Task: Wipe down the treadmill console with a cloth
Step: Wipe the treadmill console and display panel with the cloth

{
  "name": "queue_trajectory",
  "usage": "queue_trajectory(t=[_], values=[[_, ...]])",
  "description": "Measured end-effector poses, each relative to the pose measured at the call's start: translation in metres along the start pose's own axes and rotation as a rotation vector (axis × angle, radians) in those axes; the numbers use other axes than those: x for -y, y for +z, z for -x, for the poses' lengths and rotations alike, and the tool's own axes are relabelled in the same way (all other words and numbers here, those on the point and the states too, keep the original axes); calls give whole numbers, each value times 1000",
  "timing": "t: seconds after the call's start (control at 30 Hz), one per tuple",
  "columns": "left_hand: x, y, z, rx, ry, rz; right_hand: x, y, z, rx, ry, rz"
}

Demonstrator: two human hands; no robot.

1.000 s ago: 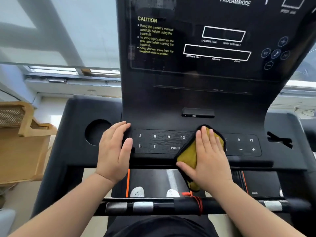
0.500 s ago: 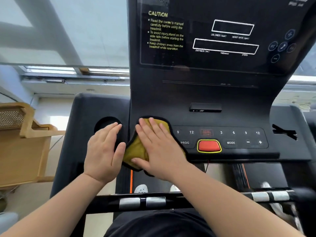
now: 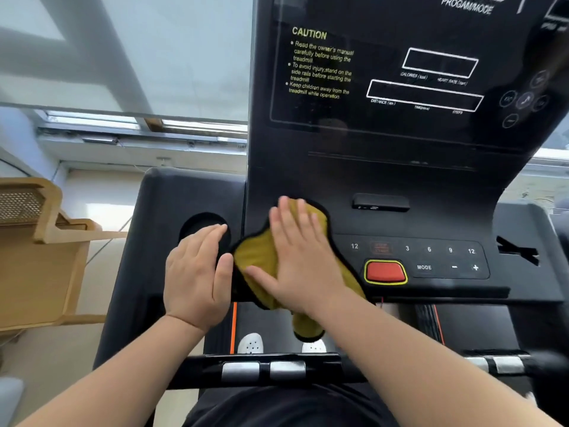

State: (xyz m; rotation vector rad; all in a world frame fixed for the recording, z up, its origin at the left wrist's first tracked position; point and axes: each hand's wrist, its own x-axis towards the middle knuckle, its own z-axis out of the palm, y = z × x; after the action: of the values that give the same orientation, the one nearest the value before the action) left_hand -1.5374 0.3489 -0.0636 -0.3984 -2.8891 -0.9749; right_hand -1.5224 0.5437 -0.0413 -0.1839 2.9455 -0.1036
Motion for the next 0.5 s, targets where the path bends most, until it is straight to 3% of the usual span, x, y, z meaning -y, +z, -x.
queue_trajectory(t=[0.13, 0.3, 0.37, 0.5], values=[[2, -3, -3, 18, -16, 25, 23, 9, 3, -19, -190, -2], [-2, -4, -1, 31, -27, 19, -18, 27, 67, -41, -293, 68], [-3, -4, -2, 21, -50, 34, -42, 23, 77, -12, -234, 95], [-4, -6, -3, 4, -88, 94, -63, 6, 49, 43, 55, 25]])
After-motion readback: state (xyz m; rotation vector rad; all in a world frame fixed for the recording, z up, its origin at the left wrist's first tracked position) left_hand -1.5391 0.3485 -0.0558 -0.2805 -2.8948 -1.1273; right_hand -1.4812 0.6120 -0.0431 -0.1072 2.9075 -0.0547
